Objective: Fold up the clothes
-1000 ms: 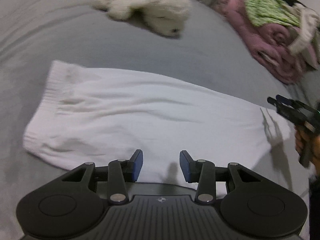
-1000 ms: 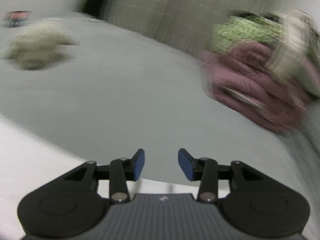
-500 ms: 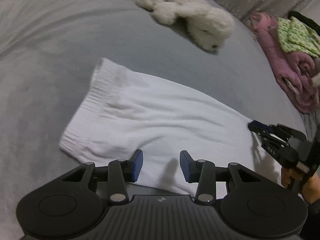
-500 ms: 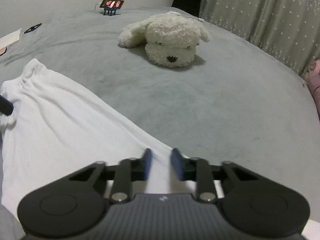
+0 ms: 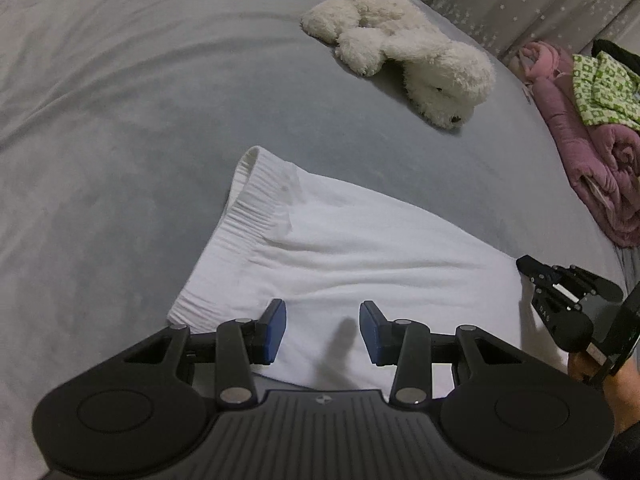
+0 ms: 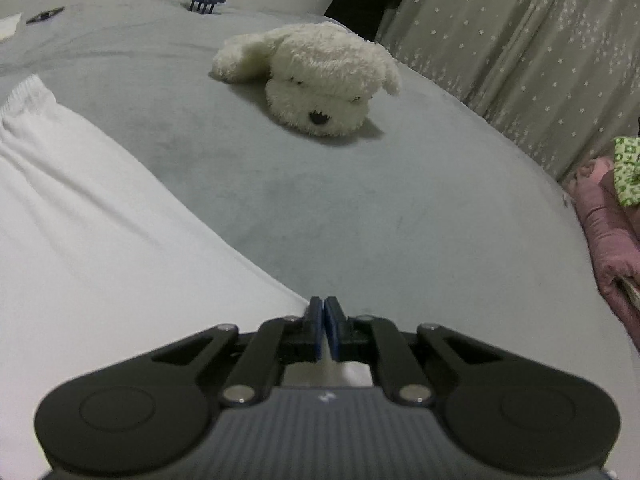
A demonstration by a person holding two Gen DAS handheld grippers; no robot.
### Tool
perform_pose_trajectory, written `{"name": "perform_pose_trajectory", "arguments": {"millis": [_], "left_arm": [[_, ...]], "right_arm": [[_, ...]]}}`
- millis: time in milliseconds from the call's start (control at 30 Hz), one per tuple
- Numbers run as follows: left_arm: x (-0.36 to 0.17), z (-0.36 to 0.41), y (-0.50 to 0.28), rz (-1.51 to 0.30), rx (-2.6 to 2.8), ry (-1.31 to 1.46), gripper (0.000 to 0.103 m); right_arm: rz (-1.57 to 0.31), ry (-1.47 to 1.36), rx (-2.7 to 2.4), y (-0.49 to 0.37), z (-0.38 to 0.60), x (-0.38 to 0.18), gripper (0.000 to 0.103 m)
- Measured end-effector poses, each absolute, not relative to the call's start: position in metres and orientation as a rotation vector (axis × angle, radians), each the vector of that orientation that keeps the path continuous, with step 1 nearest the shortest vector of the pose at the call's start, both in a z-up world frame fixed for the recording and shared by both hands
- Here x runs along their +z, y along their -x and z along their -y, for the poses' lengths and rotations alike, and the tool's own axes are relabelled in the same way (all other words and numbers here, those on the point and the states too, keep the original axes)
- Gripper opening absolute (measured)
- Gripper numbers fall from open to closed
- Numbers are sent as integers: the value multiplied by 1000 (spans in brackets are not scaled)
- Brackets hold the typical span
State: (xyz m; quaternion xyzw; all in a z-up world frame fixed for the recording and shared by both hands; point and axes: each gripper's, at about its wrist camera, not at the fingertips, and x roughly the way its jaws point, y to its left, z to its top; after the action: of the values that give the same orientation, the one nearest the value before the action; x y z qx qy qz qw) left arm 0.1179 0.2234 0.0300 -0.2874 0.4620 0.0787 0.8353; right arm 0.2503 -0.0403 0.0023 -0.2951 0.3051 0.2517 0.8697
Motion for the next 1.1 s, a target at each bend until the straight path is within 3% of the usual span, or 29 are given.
{"name": "perform_pose_trajectory", "arguments": {"millis": [267, 300, 367, 400, 500, 567, 733, 833, 1100], "left_arm": [[33, -230, -118, -950, 191, 618, 40], [33, -232, -118, -949, 193, 622, 40], [33, -234, -118, -946, 197, 630, 40], [33, -235, -118, -945, 198, 634, 40], [34, -238, -116, -942, 198, 646, 40], [34, -240, -116, -939, 203, 649, 40], [34, -243, -116, -942, 227, 630, 40], [34, -245, -115, -941, 226, 641, 40], [33, -250, -114, -936, 237, 668, 40]], "right_arm": [[-631, 628, 537, -242, 34, 13, 8], [-624, 628, 558, -239, 29, 16, 12], [-600, 618, 613, -231, 19, 22, 45], [-583, 606, 646, -227, 12, 26, 45], [-584, 556, 757, -219, -17, 33, 41], [-594, 586, 804, -217, -38, 29, 31], [-627, 625, 832, -223, -67, 17, 25], [-640, 625, 835, -226, -72, 13, 5], [-567, 645, 764, -216, -75, 21, 4]]}}
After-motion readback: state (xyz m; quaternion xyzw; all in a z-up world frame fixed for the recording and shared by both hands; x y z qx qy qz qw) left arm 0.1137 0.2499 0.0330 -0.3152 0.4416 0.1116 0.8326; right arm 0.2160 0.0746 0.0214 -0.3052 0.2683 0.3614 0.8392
